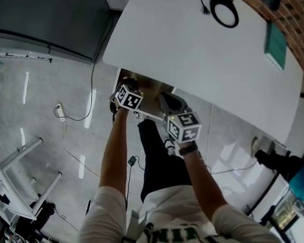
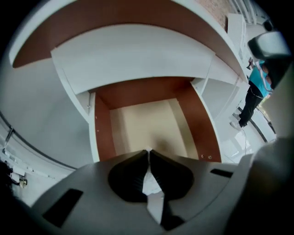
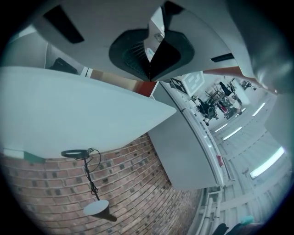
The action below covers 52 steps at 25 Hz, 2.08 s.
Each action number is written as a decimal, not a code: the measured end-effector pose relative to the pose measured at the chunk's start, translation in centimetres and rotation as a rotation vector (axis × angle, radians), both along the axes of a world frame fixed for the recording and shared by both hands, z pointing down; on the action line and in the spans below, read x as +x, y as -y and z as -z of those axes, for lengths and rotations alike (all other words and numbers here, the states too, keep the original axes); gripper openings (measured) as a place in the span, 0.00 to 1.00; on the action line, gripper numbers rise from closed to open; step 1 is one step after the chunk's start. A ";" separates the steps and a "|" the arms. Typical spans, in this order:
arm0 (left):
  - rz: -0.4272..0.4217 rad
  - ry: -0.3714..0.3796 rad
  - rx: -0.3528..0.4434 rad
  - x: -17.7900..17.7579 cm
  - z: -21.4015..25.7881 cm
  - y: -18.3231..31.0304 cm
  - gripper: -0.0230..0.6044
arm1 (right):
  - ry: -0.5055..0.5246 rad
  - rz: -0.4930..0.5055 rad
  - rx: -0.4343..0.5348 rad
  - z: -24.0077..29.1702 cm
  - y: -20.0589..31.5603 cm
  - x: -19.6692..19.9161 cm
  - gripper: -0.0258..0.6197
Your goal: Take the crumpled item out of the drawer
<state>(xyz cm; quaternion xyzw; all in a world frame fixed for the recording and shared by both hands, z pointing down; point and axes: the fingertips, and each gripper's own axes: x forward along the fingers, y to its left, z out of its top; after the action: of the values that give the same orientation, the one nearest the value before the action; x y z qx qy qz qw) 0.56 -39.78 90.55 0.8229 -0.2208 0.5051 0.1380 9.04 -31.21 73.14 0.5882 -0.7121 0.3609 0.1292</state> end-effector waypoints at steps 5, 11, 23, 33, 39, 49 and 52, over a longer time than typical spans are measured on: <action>0.122 -0.094 0.062 -0.5 5.9 -1.1 0.05 | -0.024 0.030 0.038 3.6 -1.0 0.0 0.05; 0.213 -0.216 0.107 -1.0 14.4 -3.2 0.05 | -0.057 0.042 0.095 8.6 -2.9 0.3 0.05; 0.318 -0.339 0.377 -2.1 32.6 -8.5 0.05 | 0.002 0.046 0.263 19.0 -8.5 1.1 0.05; 0.529 -0.541 0.493 -4.3 46.9 -15.5 0.05 | -0.083 0.098 0.475 29.5 -10.6 1.1 0.05; 0.502 -0.581 0.656 -5.0 53.6 -21.0 0.05 | -0.202 0.095 0.594 35.4 -13.7 1.1 0.05; 0.547 -0.622 0.768 -6.4 57.3 -26.4 0.05 | -0.255 0.126 0.651 38.1 -18.4 0.9 0.05; 0.535 -0.620 0.791 -6.8 57.7 -27.4 0.06 | -0.247 0.141 0.667 38.4 -19.2 0.1 0.05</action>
<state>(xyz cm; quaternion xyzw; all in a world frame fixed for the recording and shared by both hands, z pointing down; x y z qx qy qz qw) -6.27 -12.40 32.90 0.8370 -0.5432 0.0662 0.0009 9.15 -11.99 34.72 0.5866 -0.8085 0.0252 0.0397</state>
